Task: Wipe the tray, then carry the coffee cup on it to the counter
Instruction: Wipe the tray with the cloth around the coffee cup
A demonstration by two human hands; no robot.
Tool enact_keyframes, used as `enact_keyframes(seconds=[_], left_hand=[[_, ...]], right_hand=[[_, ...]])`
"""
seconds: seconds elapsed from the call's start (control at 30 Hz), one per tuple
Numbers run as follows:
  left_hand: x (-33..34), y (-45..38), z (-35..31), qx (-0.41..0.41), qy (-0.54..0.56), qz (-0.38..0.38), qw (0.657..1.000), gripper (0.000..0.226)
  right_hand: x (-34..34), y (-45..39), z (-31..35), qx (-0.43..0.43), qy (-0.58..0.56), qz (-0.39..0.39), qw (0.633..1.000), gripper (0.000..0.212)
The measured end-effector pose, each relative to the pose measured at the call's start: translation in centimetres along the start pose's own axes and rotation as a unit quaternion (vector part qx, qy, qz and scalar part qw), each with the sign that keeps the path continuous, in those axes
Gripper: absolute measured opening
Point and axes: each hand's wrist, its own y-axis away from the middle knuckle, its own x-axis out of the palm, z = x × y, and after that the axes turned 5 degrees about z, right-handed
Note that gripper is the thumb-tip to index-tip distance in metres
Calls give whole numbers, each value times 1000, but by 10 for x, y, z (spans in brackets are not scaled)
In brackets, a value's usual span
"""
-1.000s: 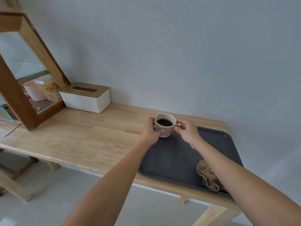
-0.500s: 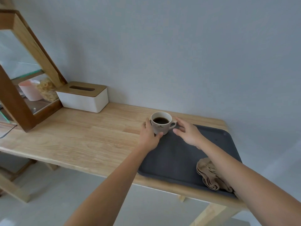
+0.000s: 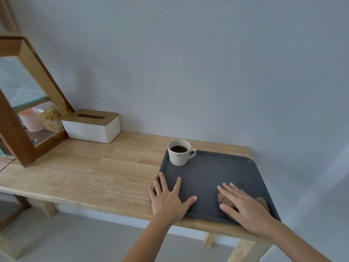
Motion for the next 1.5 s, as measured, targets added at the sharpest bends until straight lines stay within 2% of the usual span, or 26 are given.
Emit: enact_keyframes(seconds=[0.13,0.27,0.47,0.7,0.8,0.9,1.0,1.07,1.13,1.3,1.4,1.5], left_hand=[[-1,-1,0,-5,-3,9,1000,100],[1,-4,3,-2,-3,9,1000,90],[6,-8,5,-6,13,7,1000,91],[2,-6,2,-19,17,-6,1000,102],[4,-7,3,-21,9,-4,1000,92],[5,-6,3,-18,5,-1,1000,89],[4,-6,2,-15,-1,2,1000,89],[4,-7,2,-12,-7,1,1000,89],[3,-7,3,-10,-8,3,1000,89],[4,-7,3,-9,-4,3,1000,89],[4,-8,3,-13,-2,4,1000,89],[5,-8,2,-18,-5,3,1000,90]], right_hand=[[4,-36,6,4,23,-12,1000,84],[-1,-92,15,18,23,-1,1000,60],[-13,-163,16,59,-9,-26,998,54],[-34,-145,-34,97,-18,-74,992,51],[-28,-118,-44,114,-26,-67,991,54],[-12,-82,-28,90,-22,-67,993,61],[5,-56,3,40,-2,-67,997,91],[8,-58,11,25,6,-61,998,98],[2,-68,10,25,-9,-52,998,94],[-22,-105,-16,70,-19,-58,996,57],[-34,-118,-43,147,-38,-62,986,57],[-30,-112,-50,173,-44,-76,981,57]])
